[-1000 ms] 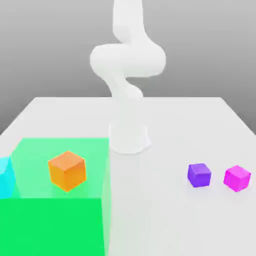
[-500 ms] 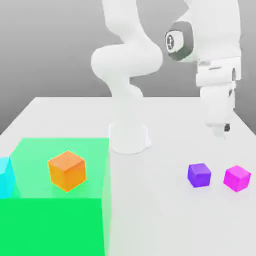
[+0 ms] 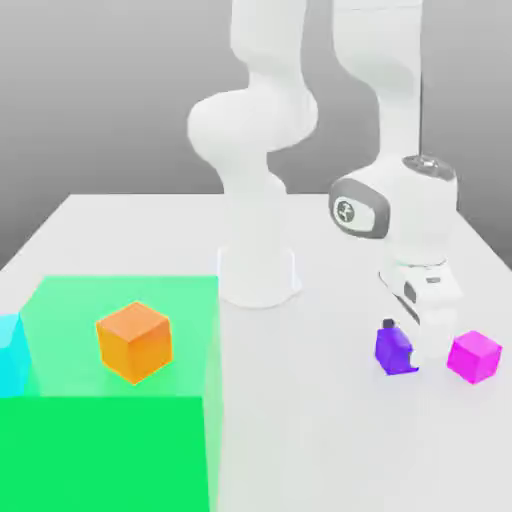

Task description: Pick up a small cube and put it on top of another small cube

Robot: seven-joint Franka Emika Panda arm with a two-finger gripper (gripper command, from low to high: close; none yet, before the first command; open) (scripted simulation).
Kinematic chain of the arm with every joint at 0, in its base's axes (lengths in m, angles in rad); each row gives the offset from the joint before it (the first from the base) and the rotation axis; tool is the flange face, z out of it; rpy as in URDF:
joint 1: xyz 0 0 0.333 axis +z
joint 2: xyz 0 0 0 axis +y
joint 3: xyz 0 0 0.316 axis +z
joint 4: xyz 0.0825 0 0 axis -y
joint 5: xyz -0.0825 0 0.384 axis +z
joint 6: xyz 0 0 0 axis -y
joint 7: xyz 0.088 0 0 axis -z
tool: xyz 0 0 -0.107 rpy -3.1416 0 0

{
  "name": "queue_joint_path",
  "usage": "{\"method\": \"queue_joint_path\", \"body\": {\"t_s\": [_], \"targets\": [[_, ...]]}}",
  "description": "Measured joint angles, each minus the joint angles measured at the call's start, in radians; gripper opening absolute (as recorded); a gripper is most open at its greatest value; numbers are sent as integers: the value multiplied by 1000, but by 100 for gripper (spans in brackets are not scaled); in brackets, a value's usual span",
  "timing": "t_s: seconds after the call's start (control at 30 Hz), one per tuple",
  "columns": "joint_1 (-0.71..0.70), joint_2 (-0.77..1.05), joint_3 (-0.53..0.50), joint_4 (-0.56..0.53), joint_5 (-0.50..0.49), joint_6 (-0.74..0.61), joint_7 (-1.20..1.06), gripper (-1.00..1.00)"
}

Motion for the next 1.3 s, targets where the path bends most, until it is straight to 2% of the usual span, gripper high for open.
{"method": "queue_joint_path", "body": {"t_s": [0.2, 0.33, 0.5, 0.87, 1.1, 1.3], "targets": [[1, -2, -1, 0, -3, -3, 3, -100], [-25, -124, 33, -21, 30, -104, -22, -100], [-31, -284, 26, -33, 62, -253, -28, -100], [-330, -225, -140, 340, 44, -558, 365, -100], [-391, -221, -318, 591, 38, -742, 613, -100], [-422, -213, -469, 759, 44, -881, 762, -100]]}}
